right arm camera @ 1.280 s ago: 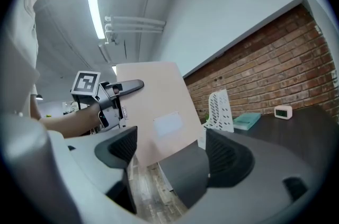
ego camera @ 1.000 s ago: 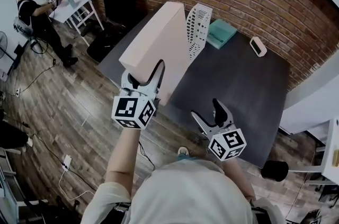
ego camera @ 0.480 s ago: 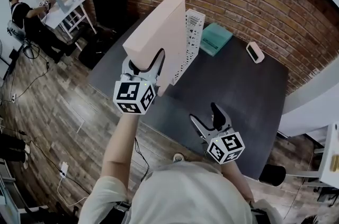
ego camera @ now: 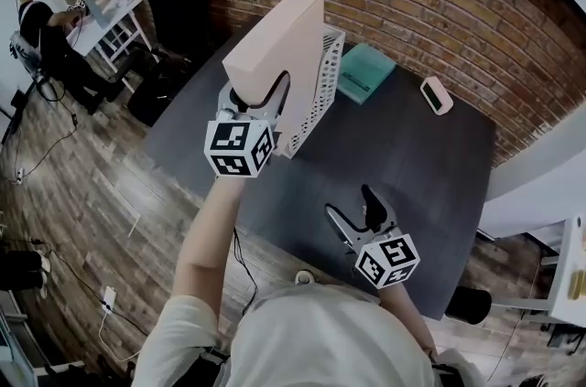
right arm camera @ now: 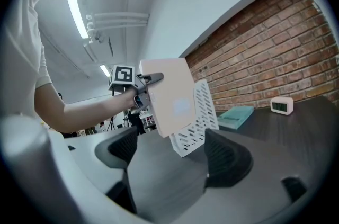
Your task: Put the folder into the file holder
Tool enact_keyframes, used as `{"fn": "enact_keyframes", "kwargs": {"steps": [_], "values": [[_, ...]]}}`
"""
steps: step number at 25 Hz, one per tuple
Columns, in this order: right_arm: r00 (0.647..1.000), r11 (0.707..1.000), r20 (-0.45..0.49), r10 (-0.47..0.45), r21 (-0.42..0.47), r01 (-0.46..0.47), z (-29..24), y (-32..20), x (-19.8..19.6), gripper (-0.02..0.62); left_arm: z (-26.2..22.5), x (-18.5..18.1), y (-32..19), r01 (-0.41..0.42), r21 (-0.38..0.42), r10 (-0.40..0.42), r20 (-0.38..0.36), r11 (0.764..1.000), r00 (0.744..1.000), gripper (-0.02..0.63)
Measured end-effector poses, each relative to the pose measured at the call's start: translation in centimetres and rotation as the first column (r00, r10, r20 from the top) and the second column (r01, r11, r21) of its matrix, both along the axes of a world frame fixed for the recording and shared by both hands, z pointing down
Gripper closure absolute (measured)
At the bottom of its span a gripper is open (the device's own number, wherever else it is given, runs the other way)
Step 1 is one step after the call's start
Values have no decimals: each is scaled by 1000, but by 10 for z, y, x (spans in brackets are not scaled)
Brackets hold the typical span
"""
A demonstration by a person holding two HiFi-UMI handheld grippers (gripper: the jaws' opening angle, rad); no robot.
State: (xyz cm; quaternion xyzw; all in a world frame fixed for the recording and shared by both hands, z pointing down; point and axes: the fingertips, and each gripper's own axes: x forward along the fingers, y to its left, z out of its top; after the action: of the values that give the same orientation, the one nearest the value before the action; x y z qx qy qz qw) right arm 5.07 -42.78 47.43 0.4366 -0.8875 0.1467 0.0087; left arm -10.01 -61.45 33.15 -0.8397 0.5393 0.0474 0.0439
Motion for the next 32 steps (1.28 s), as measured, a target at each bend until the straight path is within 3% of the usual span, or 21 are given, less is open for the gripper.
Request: {"fn": "enact_keyframes", "kwargs": {"steps": [12,22,27,32], "values": [[999,998,-5,44,-37,-45,13,-14,12,212,7,30,-52,-38,8,38,9,999,999,336],[998,997,-9,55,-48,-55,17,-19,16,212,76,41,-47,-22,-48,23,33,999,999,333],[999,997,-3,48,-54,-48,19,-17,12,212,122,42,-50,-17,-150,29,79,988,996,316],[999,997,-5,49,-54,-49,20,-14,11,212,131,42,-51,-5,-165,20,87,986,996,307]]}}
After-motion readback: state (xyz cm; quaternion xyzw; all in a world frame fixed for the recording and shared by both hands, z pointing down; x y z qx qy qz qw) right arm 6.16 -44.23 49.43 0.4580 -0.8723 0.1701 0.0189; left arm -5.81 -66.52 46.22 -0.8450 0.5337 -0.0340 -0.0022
